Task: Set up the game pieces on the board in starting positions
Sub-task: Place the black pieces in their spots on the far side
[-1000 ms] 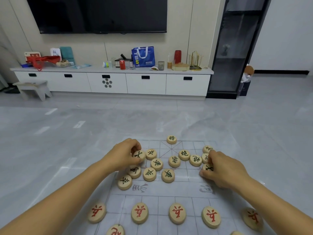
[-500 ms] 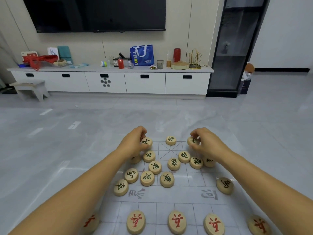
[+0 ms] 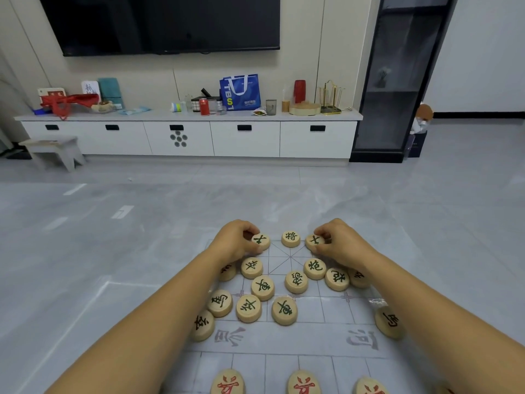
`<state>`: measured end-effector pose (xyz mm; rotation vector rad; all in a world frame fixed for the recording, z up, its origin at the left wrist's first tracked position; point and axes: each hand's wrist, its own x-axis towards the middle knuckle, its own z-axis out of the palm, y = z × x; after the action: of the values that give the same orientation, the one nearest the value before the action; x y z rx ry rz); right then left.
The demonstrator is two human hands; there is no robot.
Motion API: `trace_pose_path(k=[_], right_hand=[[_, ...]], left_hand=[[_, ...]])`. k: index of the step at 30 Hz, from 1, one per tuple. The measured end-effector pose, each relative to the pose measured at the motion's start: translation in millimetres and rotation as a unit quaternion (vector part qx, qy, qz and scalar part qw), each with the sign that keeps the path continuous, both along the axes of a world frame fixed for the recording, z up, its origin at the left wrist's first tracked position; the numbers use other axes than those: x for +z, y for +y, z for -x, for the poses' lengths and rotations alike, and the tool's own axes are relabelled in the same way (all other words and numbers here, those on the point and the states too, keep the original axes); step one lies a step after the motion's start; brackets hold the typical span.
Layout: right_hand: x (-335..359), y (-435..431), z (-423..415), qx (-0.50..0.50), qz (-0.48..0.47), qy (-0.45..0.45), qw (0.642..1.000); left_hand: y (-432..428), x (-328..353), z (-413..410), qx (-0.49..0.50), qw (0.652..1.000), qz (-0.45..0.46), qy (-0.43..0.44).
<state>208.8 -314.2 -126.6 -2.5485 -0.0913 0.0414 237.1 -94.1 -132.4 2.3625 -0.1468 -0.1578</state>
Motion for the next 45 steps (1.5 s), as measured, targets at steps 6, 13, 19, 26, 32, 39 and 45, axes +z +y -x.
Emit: trace_pose_path(k=[6, 13, 19, 26, 32, 39, 45], right_hand=[[0, 2, -8, -0.036, -0.033, 0.009, 0.999], [-3, 7, -12, -0.062, 0.0, -0.01, 0.998], [-5, 6, -14, -0.067, 0.016, -0.015, 0.998], [-8, 9, -13, -0.073, 0.023, -0.031, 0.997], [-5, 10, -14, -0.072, 0.029, -0.036, 0.996], [-5, 8, -15, -0.071, 0.006, -0.029, 0.997], [-3, 6, -16, -0.064, 0.007, -0.022, 0.998]], left_hand=[[-10, -2, -4, 0.022, 0.999, -0.039, -0.027], [-16, -4, -6, 0.045, 0.998, -0.045, -0.029], [-18, -3, -7, 0.051, 0.997, -0.048, -0.024], [-19, -2, -4, 0.051, 0.996, -0.064, -0.027], [-19, 1, -3, 0.048, 0.997, -0.062, -0.019], [-19, 0, -5, 0.042, 0.997, -0.065, -0.025], [-21, 1, -5, 0.043, 0.996, -0.077, -0.025]])
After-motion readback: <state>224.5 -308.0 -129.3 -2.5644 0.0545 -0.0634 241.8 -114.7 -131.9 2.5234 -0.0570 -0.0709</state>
